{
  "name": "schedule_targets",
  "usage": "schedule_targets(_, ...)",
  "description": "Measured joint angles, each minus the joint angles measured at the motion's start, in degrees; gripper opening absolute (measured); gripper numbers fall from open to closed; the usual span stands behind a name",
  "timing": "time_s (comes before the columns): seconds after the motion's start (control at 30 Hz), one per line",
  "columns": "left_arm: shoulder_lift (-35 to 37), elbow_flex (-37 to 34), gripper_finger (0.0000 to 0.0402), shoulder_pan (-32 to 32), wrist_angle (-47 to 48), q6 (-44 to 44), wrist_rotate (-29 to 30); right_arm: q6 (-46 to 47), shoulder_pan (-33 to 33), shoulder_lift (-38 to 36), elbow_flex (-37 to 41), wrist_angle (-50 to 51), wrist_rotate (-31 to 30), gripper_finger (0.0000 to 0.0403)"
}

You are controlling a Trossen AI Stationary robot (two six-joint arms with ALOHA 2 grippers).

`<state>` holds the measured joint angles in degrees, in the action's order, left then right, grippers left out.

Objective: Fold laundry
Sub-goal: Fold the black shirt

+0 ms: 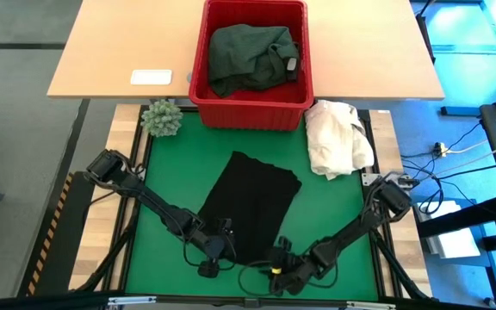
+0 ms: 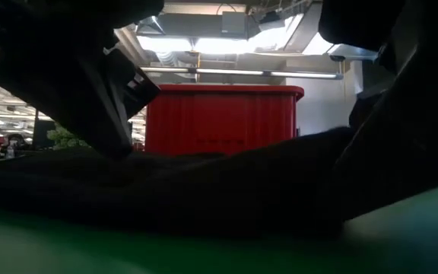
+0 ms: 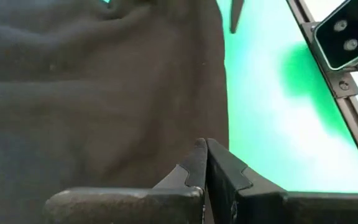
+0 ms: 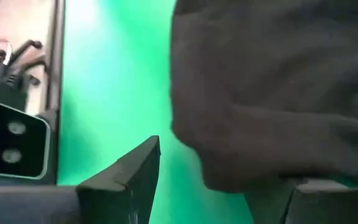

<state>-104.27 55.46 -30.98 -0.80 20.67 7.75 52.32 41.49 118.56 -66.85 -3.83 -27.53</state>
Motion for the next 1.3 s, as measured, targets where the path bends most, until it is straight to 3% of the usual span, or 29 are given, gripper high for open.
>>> schedule_targets(0.17,0.0,0.0,0.0,0.04,0.93,1.29,0.24,-0.15,-0.71,1.09,-0.11,-0.91,-1.08,0.0184)
schedule_targets(0.27,0.0,0.0,0.0,0.04,5.01,3.29,0.17,-2.24,-0.65,1.16,-0.11,-0.6,-1.71,0.0127)
schedule_targets(0.37,0.0,0.0,0.0,-0.16,9.77,5.4,0.08,-5.46,-0.7,1.18,-0.09,-0.55,-0.8,0.004)
schedule_targets(0.43,0.0,0.0,0.0,-0.17,12.14,6.35,0.08,-7.6,-0.7,1.18,-0.2,-0.56,0.93,0.0014)
schedule_targets(1.0,0.09,0.11,0.0,-0.02,16.6,7.49,1.27,-11.68,0.33,-2.84,-1.16,8.56,18.89,0.0005)
schedule_targets(1.17,0.02,0.09,0.0,0.09,16.07,7.24,1.14,-11.82,0.33,-2.91,-1.16,6.52,25.99,0.0007)
schedule_targets(1.3,0.0,-0.02,0.0,0.11,14.64,5.88,0.01,-9.41,0.48,-2.91,-1.33,2.53,28.21,0.0023)
